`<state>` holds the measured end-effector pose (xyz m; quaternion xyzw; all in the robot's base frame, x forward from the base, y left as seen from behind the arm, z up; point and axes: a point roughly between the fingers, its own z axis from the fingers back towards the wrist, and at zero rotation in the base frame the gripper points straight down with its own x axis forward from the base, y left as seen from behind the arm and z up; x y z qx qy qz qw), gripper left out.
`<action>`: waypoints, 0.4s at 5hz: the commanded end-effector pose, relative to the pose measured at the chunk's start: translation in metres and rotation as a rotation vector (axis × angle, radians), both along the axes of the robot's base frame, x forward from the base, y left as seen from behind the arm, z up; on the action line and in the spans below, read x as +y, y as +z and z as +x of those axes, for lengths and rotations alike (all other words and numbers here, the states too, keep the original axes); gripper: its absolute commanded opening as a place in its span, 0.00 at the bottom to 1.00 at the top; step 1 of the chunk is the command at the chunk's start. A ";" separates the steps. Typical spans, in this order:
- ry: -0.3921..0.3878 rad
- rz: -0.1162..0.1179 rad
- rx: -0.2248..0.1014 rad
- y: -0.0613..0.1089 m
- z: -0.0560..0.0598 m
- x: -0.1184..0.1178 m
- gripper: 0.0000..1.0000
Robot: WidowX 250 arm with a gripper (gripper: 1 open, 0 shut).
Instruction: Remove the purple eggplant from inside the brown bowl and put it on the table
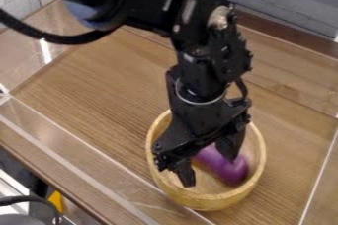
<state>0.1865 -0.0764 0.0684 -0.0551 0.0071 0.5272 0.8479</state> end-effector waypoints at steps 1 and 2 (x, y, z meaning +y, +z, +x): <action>-0.010 -0.006 -0.032 0.000 0.009 -0.007 1.00; -0.016 -0.001 -0.031 -0.009 0.015 -0.013 1.00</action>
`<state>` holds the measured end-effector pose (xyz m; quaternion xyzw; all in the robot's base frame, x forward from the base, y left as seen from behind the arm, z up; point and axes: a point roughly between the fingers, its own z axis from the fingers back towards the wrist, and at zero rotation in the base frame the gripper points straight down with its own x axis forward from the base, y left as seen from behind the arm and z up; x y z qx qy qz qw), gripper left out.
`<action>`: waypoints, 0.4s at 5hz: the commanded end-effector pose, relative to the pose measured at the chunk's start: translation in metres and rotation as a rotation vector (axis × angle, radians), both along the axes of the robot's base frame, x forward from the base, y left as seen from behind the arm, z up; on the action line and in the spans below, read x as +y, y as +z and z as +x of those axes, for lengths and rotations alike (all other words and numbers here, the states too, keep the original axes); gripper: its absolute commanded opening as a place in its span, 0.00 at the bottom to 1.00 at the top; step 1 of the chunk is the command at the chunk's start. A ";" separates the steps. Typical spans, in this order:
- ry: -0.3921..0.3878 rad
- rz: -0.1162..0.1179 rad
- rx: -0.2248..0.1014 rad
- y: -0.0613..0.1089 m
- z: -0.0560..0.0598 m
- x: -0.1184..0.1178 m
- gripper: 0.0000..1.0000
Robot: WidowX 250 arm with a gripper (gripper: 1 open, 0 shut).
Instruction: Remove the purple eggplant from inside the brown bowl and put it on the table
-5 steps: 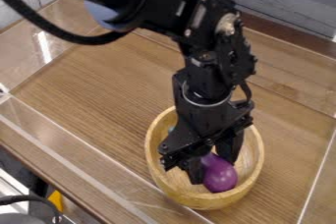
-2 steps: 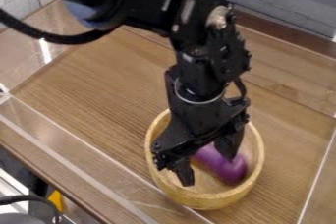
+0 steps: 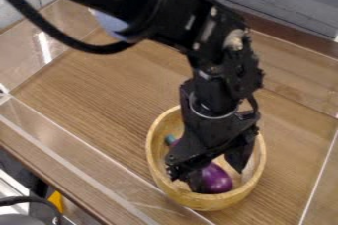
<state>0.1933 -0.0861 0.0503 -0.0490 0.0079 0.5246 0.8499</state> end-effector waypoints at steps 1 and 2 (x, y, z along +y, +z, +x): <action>0.018 -0.010 -0.035 -0.005 0.008 -0.007 1.00; 0.045 -0.011 -0.032 -0.019 0.007 -0.010 1.00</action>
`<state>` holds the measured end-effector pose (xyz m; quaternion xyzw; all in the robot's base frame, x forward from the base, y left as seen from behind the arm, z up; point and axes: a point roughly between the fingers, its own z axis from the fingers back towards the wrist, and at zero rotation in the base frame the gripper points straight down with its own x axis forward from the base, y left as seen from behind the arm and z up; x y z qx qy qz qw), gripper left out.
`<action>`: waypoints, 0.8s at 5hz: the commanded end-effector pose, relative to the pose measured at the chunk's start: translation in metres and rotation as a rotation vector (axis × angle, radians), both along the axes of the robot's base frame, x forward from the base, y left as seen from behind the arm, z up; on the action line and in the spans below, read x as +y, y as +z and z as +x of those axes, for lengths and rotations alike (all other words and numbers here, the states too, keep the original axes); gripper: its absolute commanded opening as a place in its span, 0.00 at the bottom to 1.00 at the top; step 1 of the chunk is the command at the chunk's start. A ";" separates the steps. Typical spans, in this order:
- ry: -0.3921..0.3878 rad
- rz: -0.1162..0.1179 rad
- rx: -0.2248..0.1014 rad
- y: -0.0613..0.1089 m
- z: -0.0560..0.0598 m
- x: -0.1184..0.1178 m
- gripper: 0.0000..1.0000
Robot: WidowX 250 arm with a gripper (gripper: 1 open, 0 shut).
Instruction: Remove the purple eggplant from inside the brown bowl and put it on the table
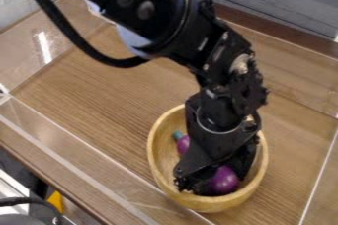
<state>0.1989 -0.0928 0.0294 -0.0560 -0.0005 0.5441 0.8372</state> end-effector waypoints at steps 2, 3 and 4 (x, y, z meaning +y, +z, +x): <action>0.011 -0.001 -0.006 0.010 0.001 -0.015 1.00; 0.018 0.002 -0.004 0.014 0.001 -0.021 1.00; -0.019 0.005 -0.002 0.005 0.006 -0.019 1.00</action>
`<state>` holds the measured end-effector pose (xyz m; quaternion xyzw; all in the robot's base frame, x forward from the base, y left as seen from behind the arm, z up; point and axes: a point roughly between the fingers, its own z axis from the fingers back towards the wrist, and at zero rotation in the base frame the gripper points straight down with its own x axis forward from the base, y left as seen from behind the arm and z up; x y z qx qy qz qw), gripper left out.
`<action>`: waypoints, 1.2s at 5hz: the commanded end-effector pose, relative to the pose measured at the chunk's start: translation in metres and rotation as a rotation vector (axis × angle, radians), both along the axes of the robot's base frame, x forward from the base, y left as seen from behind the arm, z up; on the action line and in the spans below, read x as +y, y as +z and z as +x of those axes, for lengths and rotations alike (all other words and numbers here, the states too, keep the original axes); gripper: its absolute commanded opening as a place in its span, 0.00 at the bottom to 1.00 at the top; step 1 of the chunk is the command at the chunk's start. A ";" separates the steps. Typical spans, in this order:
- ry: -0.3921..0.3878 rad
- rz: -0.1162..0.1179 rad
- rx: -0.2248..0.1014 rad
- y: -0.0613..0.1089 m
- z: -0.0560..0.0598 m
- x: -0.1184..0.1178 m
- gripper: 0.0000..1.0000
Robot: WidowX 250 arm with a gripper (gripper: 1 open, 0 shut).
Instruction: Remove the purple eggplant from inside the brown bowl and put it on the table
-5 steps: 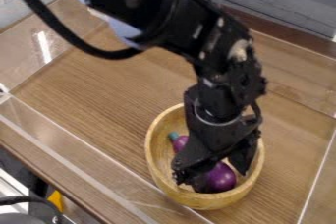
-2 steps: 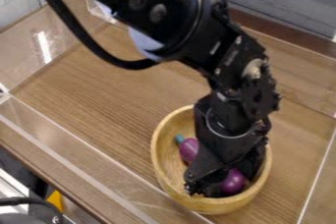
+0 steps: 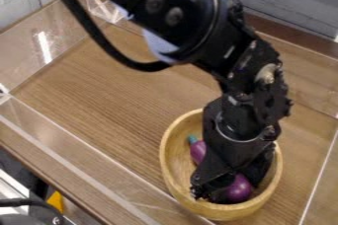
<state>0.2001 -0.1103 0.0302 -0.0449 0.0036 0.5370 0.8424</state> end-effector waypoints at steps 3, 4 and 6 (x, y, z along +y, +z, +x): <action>-0.016 0.008 -0.019 0.009 0.011 0.013 0.00; 0.027 0.015 -0.020 0.013 0.009 0.019 0.00; 0.026 0.020 -0.022 0.011 0.024 0.025 0.00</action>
